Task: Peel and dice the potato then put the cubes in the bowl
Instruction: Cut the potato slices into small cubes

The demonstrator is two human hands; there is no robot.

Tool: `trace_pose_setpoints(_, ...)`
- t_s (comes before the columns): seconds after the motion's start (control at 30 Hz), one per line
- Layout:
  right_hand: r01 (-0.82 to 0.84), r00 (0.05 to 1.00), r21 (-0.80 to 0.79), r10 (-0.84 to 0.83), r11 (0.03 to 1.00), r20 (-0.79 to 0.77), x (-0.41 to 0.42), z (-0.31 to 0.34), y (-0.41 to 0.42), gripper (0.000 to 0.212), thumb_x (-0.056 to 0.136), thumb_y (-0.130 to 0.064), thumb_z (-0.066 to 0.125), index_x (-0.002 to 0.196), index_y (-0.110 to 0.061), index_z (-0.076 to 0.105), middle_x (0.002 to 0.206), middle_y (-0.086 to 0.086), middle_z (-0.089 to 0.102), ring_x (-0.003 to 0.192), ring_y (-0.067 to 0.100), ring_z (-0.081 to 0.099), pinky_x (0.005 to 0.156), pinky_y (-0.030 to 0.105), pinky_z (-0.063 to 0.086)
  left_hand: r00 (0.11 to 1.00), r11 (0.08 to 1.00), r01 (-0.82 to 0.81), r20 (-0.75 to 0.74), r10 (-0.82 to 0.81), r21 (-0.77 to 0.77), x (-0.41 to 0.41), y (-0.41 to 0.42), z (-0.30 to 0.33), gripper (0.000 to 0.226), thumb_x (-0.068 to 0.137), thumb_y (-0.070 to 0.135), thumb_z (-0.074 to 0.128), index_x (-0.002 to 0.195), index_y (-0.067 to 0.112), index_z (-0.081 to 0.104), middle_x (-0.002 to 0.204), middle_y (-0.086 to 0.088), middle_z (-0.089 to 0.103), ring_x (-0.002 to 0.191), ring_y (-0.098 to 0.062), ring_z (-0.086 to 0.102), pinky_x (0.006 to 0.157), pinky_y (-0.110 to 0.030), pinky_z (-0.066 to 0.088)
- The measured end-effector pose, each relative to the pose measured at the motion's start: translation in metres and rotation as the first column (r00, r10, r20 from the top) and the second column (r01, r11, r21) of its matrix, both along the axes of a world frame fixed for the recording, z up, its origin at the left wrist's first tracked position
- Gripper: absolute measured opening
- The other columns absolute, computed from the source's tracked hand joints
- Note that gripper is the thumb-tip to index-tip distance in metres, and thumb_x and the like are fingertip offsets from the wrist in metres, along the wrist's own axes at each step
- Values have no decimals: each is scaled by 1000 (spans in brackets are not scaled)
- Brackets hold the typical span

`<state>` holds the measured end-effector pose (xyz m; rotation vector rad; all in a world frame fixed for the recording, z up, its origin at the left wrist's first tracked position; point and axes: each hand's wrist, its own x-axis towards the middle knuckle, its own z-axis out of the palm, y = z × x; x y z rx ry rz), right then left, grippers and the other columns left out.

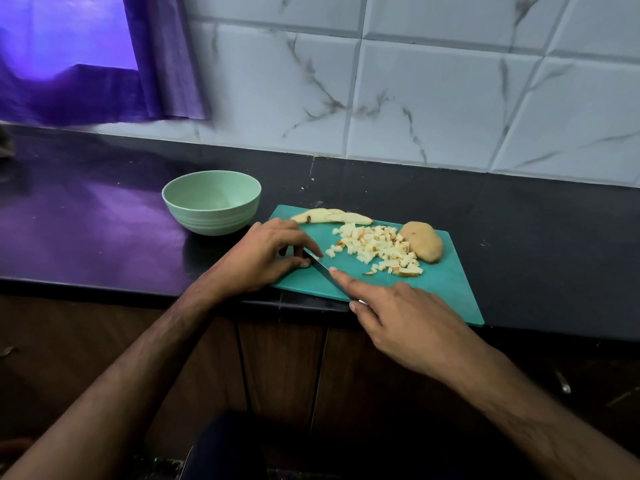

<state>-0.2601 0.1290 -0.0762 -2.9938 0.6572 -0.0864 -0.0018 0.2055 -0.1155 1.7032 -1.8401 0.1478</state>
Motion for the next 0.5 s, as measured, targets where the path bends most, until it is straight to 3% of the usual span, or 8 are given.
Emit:
trace_pose_setpoints(0.13,-20,1000,-24,20,999,-19,-2,3,-1,54,109,-44,29,157,-55,6,69,-8,46,61,7,44,58,24,36,999,999,25,33,-26,44,2,0,-1,27,93,24,72,110,45,71,102,20,40,103,-4,46,83,-40,40)
trace_pose_setpoints(0.23,-37,999,-63,36,997,-14,-2,2,-3,54,109,-45,29,157,-55,5,70,-8,47,62,7,46,57,24,36,998,996,1,57,-6,91,2,2,-2,23,95,29,65,110,45,69,110,16,41,108,-4,41,88,-45,38)
trace_pose_setpoints(0.33,-79,995,-84,73,993,-69,-7,8,-10,53,109,-47,27,154,-60,1,74,-10,50,68,7,48,57,23,33,1000,992,5,9,-6,124,1,2,-1,16,94,34,66,107,42,70,109,17,47,105,-5,50,88,-47,44)
trace_pose_setpoints(0.43,-109,979,30,112,994,-170,-27,31,-32,50,107,-52,30,144,-74,5,90,-19,53,78,2,50,68,25,41,998,992,44,-56,-38,115,0,1,1,12,95,26,71,105,32,74,104,17,55,97,-8,60,86,-35,50)
trace_pose_setpoints(0.5,-50,982,288,100,956,-160,-45,48,-49,47,106,-49,37,137,-80,18,75,-8,60,61,5,56,60,22,48,996,995,47,-82,-40,90,-2,1,2,15,93,18,74,105,26,76,99,17,59,93,-7,61,80,-16,45)
